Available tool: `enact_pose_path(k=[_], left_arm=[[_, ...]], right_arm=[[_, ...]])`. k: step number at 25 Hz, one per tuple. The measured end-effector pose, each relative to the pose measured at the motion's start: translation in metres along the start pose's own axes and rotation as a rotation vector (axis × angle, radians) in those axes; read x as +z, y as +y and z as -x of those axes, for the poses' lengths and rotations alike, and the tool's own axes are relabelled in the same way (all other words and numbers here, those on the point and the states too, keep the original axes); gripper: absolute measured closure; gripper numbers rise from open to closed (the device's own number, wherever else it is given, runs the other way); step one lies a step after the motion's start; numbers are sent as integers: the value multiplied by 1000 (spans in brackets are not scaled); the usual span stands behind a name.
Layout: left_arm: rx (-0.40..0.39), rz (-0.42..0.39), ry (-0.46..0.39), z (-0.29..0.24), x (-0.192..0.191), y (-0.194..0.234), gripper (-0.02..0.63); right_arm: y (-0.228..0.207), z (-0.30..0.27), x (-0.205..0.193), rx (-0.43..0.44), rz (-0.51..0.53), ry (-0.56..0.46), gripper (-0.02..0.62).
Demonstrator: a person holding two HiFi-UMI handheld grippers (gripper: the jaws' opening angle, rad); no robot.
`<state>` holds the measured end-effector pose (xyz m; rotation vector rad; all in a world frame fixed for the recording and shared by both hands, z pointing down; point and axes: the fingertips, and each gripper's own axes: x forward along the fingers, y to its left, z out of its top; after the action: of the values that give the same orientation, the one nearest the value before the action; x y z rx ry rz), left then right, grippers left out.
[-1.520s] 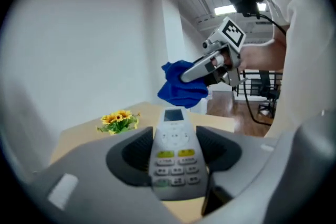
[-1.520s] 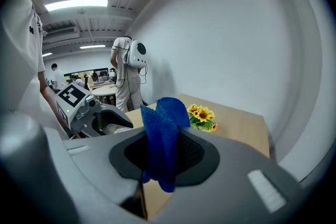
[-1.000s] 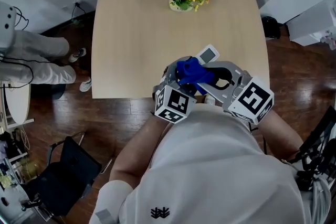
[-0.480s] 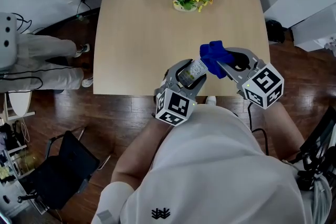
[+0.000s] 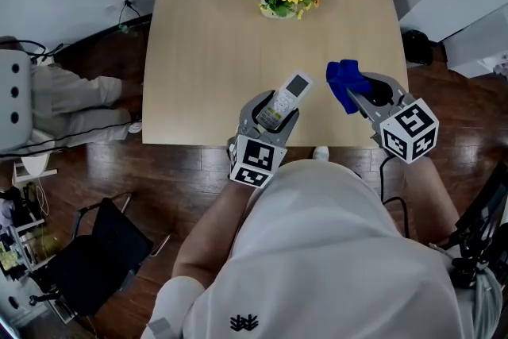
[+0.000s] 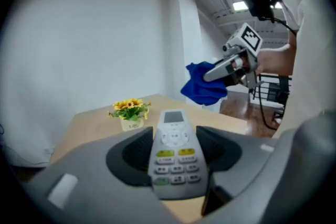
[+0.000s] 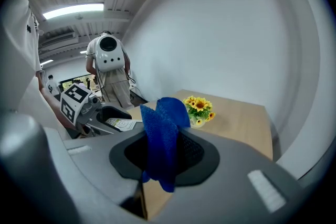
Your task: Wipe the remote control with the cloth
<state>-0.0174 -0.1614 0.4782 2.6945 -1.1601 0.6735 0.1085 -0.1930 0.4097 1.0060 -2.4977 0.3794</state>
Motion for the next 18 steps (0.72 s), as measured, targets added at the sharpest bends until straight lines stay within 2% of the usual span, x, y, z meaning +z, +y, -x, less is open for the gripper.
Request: enact_pose_path(k=[5,10,14,18], left_arm=[[163,125,44,0,-36,45,331],[282,303,110,-4,-79,81,331],[374,362,144,-13,-105,104,331],[418,393,195,-25,-130,113,331]], right_arm=[[-5,9,-25,-12,-46,29,506],[-7,22,-46,-16,-70,68,506],[-16,32,-58,-34,-57,101,506],[-22,39,-66,-36,-51,130,506]])
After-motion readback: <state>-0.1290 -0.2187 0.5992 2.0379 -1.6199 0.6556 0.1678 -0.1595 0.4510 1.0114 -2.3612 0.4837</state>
